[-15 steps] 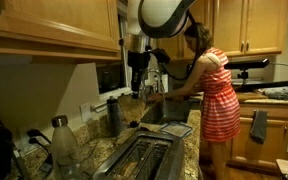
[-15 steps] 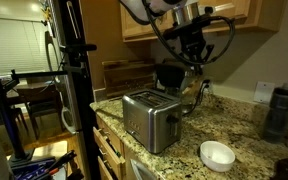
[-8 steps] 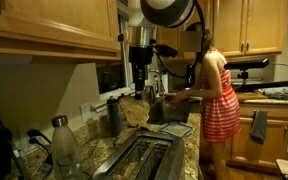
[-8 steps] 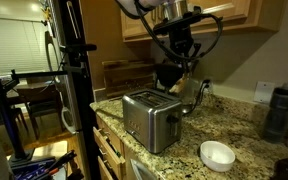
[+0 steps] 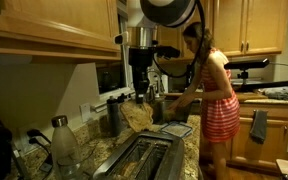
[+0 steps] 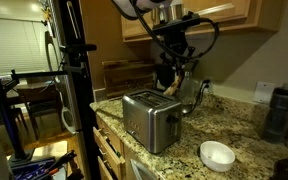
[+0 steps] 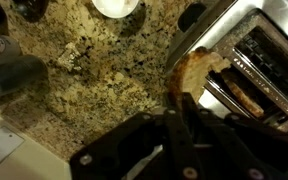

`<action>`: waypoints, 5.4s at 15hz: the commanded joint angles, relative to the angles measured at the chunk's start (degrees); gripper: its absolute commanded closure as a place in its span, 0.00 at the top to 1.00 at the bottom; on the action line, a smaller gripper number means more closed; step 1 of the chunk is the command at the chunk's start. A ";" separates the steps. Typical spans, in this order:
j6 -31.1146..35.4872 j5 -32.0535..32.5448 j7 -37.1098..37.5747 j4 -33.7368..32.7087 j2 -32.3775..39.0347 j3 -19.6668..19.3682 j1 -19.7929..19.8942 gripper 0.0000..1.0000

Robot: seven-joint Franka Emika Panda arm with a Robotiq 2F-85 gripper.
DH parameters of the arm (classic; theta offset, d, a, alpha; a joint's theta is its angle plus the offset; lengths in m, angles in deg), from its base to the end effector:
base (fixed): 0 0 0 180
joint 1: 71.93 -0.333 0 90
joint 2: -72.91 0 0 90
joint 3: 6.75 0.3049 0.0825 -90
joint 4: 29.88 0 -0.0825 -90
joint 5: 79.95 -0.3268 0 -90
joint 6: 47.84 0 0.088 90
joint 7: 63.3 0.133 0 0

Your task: Take the slice of the bread at the left and place it in the top compartment of the toaster then take the remaining slice of bread and put it in the bottom compartment of the toaster

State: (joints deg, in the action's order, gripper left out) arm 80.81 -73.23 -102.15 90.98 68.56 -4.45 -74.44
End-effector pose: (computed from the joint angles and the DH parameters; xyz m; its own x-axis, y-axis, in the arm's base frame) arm 0.5012 0.0368 0.4600 0.6676 0.7387 0.0930 0.7113 -0.6697 0.2132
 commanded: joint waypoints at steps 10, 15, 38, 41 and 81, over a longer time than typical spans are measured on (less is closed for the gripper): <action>-0.06 -0.09 -7.08 3.73 -3.83 2.66 -3.48 0.09; -0.99 0.08 -11.27 4.22 -3.56 3.34 -4.17 0.09; 1.42 -0.60 -25.74 7.69 -4.67 4.69 -5.62 0.09; 0.99 -0.83 -26.85 8.62 -6.28 4.64 -5.75 0.09; 13.31 -2.44 -43.09 18.68 -8.58 1.11 -9.20 0.09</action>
State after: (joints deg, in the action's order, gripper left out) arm 91.67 -75.36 -142.66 108.36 60.07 -2.84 -83.72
